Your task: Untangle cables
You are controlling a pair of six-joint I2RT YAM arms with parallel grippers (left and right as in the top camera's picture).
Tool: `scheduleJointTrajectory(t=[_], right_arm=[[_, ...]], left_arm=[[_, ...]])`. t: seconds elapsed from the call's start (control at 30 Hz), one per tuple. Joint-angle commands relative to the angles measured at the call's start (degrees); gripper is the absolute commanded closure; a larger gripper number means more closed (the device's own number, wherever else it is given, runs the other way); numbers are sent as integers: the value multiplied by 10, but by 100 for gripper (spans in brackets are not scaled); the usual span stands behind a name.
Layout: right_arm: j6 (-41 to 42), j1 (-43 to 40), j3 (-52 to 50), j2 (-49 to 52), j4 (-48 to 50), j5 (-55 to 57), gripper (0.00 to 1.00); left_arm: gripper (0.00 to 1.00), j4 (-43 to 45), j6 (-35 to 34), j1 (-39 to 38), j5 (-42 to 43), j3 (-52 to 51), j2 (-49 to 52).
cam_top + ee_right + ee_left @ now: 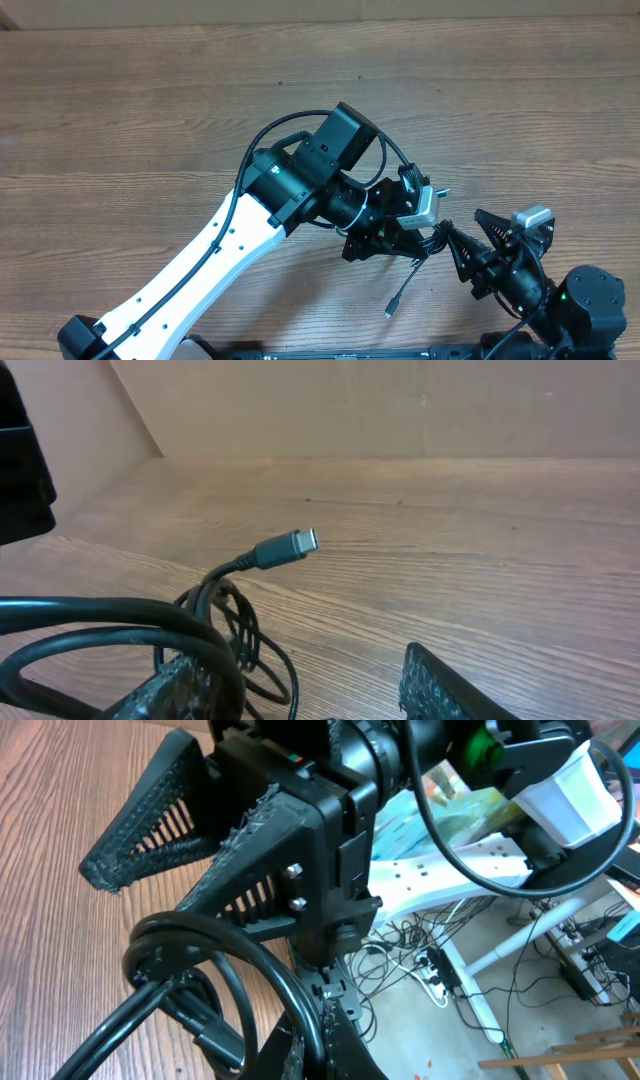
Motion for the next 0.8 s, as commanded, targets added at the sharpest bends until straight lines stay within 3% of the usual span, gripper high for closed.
scheduleJointTrajectory(t=[0.0, 0.37, 0.77], right_arm=[[6, -2, -4, -3, 12, -11, 44], [2, -2, -4, -3, 31, -61, 44], [22, -2, -4, -3, -11, 152, 45]], left_arm=[[96, 3, 28, -3, 68, 8, -7], [96, 28, 27, -5, 72, 8, -7], [96, 7, 28, -17, 72, 8, -7]])
